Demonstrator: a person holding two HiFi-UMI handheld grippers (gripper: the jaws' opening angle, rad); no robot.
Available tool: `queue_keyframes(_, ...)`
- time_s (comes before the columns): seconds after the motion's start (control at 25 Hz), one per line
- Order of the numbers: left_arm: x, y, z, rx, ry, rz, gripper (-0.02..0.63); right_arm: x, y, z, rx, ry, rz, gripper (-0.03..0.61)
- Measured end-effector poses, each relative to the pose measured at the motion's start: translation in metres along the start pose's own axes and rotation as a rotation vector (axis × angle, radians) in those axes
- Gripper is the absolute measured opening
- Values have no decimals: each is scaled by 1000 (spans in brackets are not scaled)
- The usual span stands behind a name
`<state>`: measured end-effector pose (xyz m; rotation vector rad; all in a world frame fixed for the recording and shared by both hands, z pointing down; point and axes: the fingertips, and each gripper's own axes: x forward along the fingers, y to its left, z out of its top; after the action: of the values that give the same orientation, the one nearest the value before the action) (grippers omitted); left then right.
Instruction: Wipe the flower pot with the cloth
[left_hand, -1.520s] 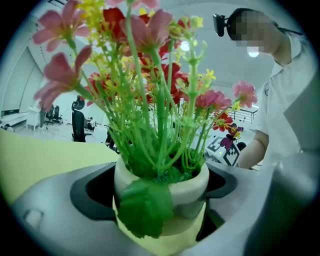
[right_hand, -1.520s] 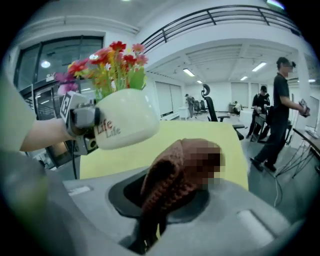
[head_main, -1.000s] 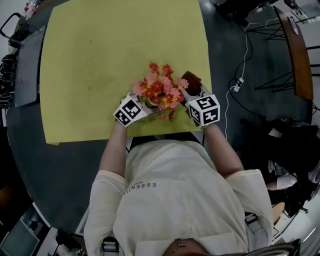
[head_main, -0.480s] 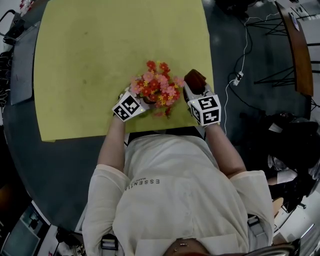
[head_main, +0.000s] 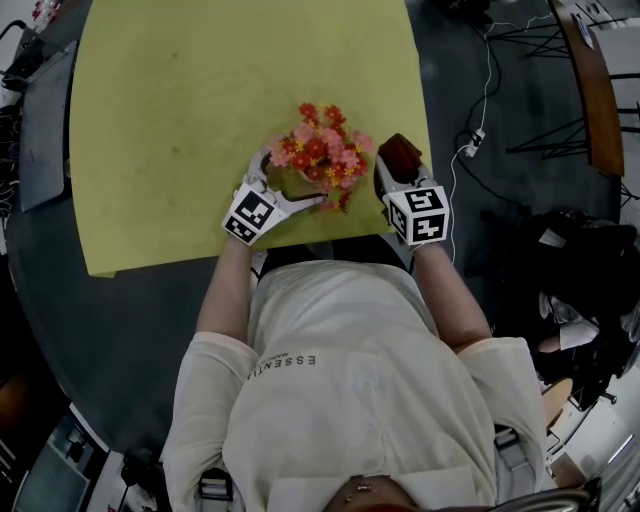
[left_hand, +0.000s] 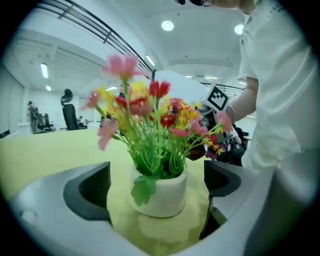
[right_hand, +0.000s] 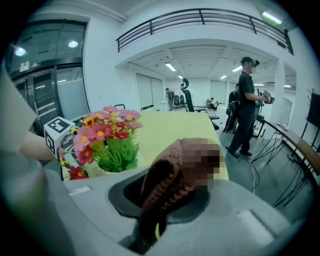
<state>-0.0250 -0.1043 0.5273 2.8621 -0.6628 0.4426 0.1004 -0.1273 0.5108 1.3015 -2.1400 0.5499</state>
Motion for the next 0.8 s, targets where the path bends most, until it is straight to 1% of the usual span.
queue_keyframes(0.04,-12,2,6,-18,-33,55,603,-5,4,0,5,-7,-7,46)
queue_keyframes(0.08,-26,5,13,-33,-64,115,566,-11,9,1,11,-15,-16,46)
queue_keyframes(0.16,-53,11,24,-36,-102,232,435,-24,20,2,21,-40,-42,46)
queue_keyframes(0.24,-76,16,34,-14,-124,325,291,-34,30,2,24,-67,-71,46)
queue_keyframes(0.32,-95,18,46,-8,-164,399,165,-44,42,-3,20,-82,-94,46)
queue_keyframes(0.4,-112,11,54,-17,-204,441,29,-55,55,-12,15,-89,-109,46)
queue_keyframes(0.44,-117,4,56,-12,-212,444,11,-60,62,-18,15,-93,-111,46)
queue_keyframes(0.56,-124,-24,60,15,-211,433,11,-75,79,-28,9,-113,-94,46)
queue_keyframes(0.68,-124,-61,60,-16,-214,468,11,-98,85,-40,-12,-143,-40,46)
queue_keyframes(0.8,-127,-98,63,-50,-228,528,11,-124,84,-54,-42,-166,16,46)
